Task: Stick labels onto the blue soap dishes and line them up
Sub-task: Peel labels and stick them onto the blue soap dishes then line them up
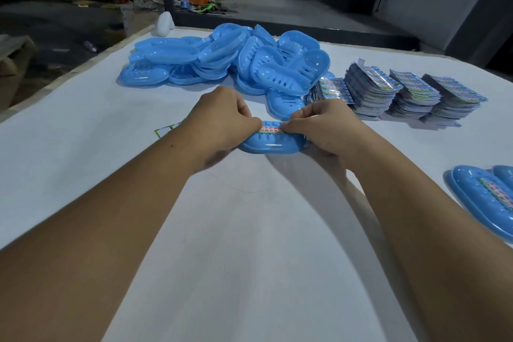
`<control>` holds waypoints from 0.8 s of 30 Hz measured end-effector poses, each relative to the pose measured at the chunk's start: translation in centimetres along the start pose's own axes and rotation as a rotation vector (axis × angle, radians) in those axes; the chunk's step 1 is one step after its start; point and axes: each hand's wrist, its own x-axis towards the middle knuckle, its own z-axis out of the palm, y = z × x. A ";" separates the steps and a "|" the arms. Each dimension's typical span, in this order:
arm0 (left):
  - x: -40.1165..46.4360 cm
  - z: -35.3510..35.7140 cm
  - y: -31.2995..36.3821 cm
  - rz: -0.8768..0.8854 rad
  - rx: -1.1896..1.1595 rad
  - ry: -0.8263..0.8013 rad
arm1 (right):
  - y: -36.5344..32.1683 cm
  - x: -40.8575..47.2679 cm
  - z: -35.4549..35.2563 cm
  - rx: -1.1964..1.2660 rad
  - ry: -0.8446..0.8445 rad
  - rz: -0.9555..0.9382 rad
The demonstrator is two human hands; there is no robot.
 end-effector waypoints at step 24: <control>-0.2 -0.5 0.2 0.099 -0.103 0.152 | 1.2 -4.1 -0.5 -0.549 0.093 -0.306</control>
